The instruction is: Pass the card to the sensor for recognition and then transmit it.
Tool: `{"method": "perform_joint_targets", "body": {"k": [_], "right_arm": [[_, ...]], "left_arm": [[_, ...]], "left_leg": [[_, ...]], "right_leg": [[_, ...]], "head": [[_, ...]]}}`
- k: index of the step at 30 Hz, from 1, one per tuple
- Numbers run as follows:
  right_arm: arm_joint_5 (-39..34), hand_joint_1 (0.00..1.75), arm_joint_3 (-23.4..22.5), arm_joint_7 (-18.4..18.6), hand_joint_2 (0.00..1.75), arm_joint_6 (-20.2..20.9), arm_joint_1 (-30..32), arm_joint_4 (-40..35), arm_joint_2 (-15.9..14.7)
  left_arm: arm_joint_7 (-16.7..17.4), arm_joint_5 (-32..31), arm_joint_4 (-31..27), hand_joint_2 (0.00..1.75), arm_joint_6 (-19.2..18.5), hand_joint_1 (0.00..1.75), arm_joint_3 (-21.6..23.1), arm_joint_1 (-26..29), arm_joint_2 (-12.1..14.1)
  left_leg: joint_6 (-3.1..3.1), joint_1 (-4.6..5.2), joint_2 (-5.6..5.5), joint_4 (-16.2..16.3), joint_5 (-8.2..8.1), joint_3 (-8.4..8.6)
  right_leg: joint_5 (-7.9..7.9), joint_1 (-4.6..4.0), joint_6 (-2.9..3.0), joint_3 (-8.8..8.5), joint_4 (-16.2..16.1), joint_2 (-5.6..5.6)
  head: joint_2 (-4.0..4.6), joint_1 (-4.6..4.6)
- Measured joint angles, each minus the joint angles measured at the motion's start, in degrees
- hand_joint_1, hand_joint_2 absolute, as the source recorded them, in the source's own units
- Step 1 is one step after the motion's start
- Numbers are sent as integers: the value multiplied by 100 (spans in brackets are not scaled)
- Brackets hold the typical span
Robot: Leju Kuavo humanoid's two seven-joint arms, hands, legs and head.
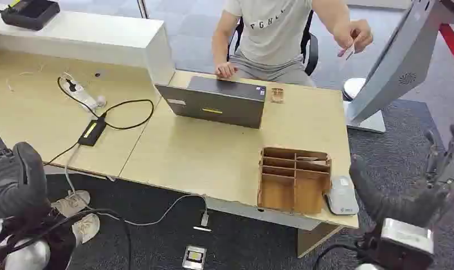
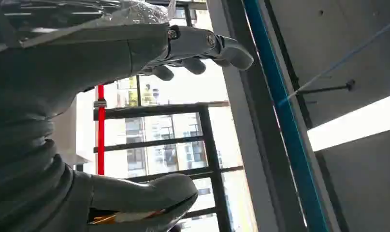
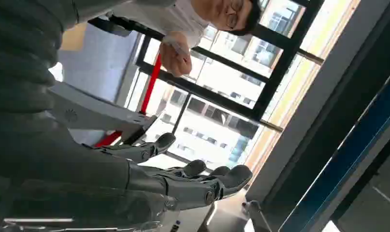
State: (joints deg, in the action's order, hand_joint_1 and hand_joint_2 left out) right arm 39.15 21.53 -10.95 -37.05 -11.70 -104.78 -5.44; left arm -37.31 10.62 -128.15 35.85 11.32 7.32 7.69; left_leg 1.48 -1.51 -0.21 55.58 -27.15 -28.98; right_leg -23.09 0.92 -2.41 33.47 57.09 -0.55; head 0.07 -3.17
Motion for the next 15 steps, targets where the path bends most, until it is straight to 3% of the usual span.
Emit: {"method": "perform_joint_targets", "body": {"k": [3, 8, 12, 15], "right_arm": [[-13, 0, 33, 59, 175, 138, -280, 240, -74], [-201, 0, 57, 186, 175, 551, -958, 818, -192], [-111, 0, 114, 274, 175, 805, -1517, 1345, -258], [64, 0, 173, 383, 175, 936, -1913, 1762, -286]], "left_arm": [[-9, 28, 41, 175, -74, 0, 2, -68, -2], [-15, 184, 166, 175, -507, 0, 15, -390, -22], [-33, 245, 324, 175, -1039, 0, 35, -767, -59], [142, 24, 407, 175, -1395, 0, 101, -1147, -79]], "left_leg": [[0, 0, 0, 1, 1, -1], [0, 0, -1, 2, 1, 0], [-1, 0, -1, 3, 5, -1], [-1, 0, -5, 3, 6, 0]], "right_leg": [[0, 0, -1, 0, 0, 1], [2, 0, -3, 1, 0, 1], [6, 0, -4, 2, 0, 1], [8, 0, -4, 1, 1, 1]], "head": [[0, 0], [0, 0], [0, 0], [0, -2]]}}
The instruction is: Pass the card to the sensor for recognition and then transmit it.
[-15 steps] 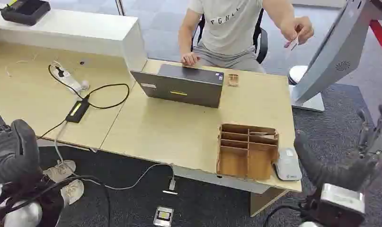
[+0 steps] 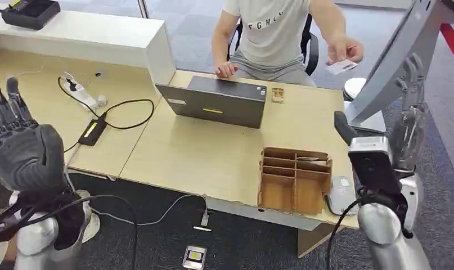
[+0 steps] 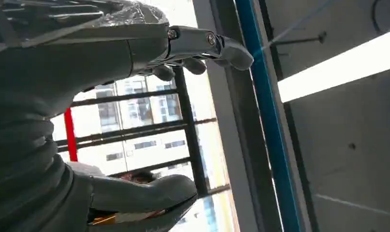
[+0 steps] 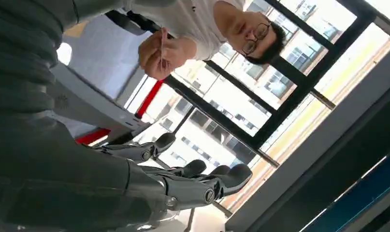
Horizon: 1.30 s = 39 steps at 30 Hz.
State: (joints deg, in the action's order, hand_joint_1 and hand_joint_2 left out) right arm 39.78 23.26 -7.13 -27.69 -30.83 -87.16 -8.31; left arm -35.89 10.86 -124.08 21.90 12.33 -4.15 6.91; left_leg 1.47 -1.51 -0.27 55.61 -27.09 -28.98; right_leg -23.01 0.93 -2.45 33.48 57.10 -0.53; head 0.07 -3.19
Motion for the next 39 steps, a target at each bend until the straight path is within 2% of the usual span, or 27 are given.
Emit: {"method": "perform_joint_targets", "body": {"k": [4, 8, 17, 25, 31, 39], "right_arm": [[124, 0, 61, 52, 175, 46, -278, 422, -24], [450, 0, 210, 230, 175, 348, -648, 1014, -42], [1043, 0, 715, 256, 175, 754, -1460, 2277, 48], [1134, 0, 1128, 212, 175, 811, -1841, 3076, 347], [1130, 0, 1301, 162, 175, 785, -2053, 3582, 540], [1091, 0, 1440, 315, 175, 789, -2191, 4119, 540]], "left_arm": [[63, -129, 89, 175, -131, 0, 83, -270, -31], [124, -253, 160, 175, -402, 0, 223, -610, -33], [129, -282, 299, 175, -575, 0, 448, -1057, -35], [245, -266, 315, 175, -507, 0, 505, -1303, -33], [245, -264, 315, 175, -273, 0, 522, -1324, -26], [197, -208, 314, 175, -63, 0, 531, -1325, 4]], "left_leg": [[0, 0, 1, 0, 0, 0], [0, 0, 0, 0, 0, -9], [1, -1, -1, 0, 0, -11], [1, -1, -1, 0, 0, -12], [1, -1, 0, 0, 0, -12], [1, 0, -1, 2, 0, -8]], "right_leg": [[1, 0, 1, 3, 1, -1], [1, 0, 1, 9, 1, 0], [1, -1, 2, 11, 4, 0], [1, -1, 2, 13, 5, 0], [1, 0, 2, 13, 5, 0], [1, -1, 2, 13, 5, -1]], "head": [[0, 0], [0, 2], [0, 0], [0, 2], [0, 0], [0, 0]]}}
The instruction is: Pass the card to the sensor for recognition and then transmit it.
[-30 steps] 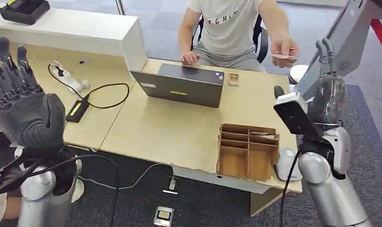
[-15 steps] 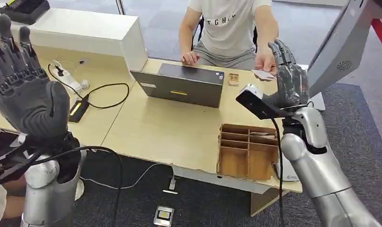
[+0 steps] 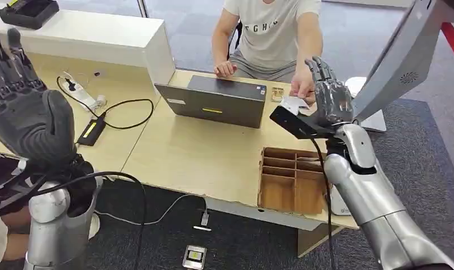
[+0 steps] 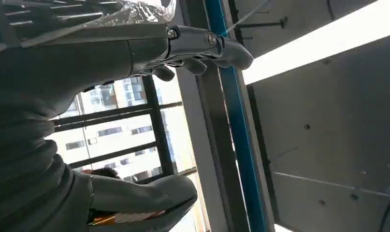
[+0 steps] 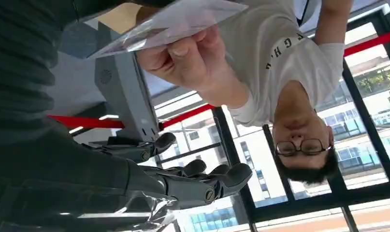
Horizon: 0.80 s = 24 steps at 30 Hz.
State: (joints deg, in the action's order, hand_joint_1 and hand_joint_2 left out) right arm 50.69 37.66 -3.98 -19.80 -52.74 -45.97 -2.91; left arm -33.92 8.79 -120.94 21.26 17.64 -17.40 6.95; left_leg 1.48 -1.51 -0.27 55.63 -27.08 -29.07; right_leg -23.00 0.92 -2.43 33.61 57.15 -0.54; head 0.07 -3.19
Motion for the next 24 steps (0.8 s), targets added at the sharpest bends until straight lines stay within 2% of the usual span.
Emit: {"method": "perform_joint_targets", "body": {"k": [4, 5, 6, 7, 12, 18, 24], "right_arm": [[-79, 0, 35, 46, 175, -9, 4, 131, -118], [-81, 9, 39, 46, 175, -11, 4, 153, -144], [-83, 154, 46, 46, 175, -9, 4, 173, -160], [-96, 175, 50, 46, 175, -11, 5, 193, -175], [-280, 175, 85, -24, 175, -18, 43, 221, -267], [-446, 175, 75, 72, 175, -39, 356, -232, -500], [-590, 175, 31, 70, 175, -74, 546, -603, -643]], "left_arm": [[-13, 4, -2, 175, 88, 0, 9, 1, 28], [-13, 5, -2, 175, 92, 0, 13, 1, 37], [-15, 5, -2, 175, 94, 0, 15, 1, 44], [-20, 5, -2, 175, 101, 0, 17, 1, 50], [-18, -59, -6, 175, 225, 0, 42, 13, 114], [33, -144, -142, 175, 439, 0, 44, 157, 188], [50, -159, -225, 175, 496, 0, 44, 235, 225]], "left_leg": [[0, 0, 2, 1, 0, 0], [0, 0, 3, 0, 0, 0], [0, 0, 3, 0, 0, 1], [0, 0, 2, 0, 0, 1], [0, 0, 3, 0, 0, 0], [0, 0, 2, 0, 0, -1], [0, 1, 3, 0, 0, -1]], "right_leg": [[0, 0, 0, 0, 0, -1], [0, 0, 0, 0, 0, -2], [0, 0, 0, 0, 0, -2], [0, 0, 0, 0, 0, -2], [0, 0, 0, 2, 0, -2], [0, 0, 0, 2, 0, -2], [0, 1, 0, 2, 0, -2]], "head": [[0, 2], [0, 0], [0, 0], [0, 0], [0, 0], [0, 0], [0, 2]]}}
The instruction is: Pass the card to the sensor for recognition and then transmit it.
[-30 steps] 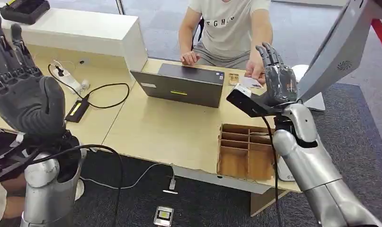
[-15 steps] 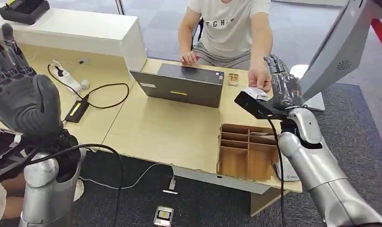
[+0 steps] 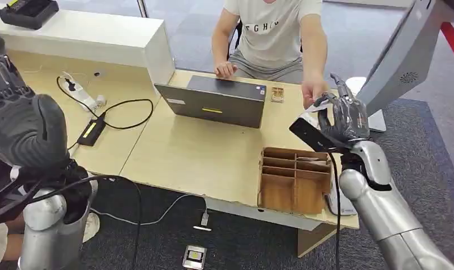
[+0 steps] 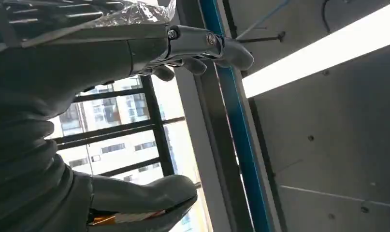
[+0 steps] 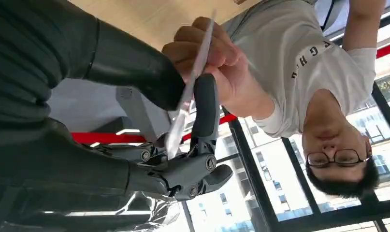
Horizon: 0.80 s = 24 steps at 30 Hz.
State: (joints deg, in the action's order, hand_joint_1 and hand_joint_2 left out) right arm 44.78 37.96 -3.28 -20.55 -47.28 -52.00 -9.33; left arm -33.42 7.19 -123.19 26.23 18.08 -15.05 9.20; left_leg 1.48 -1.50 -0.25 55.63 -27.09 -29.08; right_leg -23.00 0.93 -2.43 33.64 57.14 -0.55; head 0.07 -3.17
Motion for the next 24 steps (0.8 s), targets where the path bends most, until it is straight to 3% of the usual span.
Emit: {"method": "perform_joint_targets", "body": {"k": [24], "right_arm": [[15, 175, -387, 111, 175, 28, 661, -959, -380]], "left_arm": [[61, 52, -28, 175, -68, 0, 61, 43, 28]], "left_leg": [[0, 0, 0, 0, 0, 1]], "right_leg": [[0, 0, 0, 0, 0, 0]], "head": [[0, -2]]}}
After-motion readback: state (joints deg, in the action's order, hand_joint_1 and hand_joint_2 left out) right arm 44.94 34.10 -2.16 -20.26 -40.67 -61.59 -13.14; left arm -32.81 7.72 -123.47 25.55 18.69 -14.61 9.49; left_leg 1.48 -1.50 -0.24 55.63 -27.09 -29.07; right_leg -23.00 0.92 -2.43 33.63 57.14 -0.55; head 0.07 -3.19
